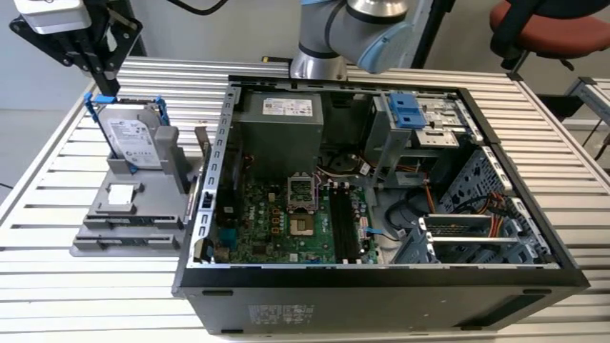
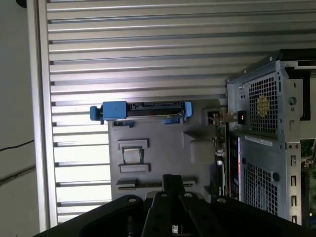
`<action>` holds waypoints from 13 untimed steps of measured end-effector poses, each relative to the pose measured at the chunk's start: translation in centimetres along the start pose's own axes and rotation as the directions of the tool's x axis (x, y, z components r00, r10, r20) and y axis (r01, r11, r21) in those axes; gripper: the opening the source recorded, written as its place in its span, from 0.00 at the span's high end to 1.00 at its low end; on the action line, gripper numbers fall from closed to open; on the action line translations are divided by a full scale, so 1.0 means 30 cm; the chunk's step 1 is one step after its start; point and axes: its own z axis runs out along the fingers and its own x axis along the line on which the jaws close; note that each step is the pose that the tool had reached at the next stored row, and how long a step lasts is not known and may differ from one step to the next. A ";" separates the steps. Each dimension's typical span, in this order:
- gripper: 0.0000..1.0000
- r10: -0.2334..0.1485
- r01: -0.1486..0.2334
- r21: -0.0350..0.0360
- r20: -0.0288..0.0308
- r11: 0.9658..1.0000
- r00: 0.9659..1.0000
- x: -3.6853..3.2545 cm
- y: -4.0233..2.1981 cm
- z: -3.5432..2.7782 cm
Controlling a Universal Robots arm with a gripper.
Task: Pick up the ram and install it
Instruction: 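Reach for the ram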
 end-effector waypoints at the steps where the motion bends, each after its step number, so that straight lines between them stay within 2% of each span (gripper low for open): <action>1: 1.00 0.000 0.000 0.000 0.000 1.000 1.000 0.000 0.000 0.000; 6: 1.00 0.000 0.000 0.000 0.000 1.000 1.000 0.001 -0.006 0.000; 13: 1.00 0.000 0.000 0.000 0.000 1.000 1.000 -0.002 -0.053 -0.002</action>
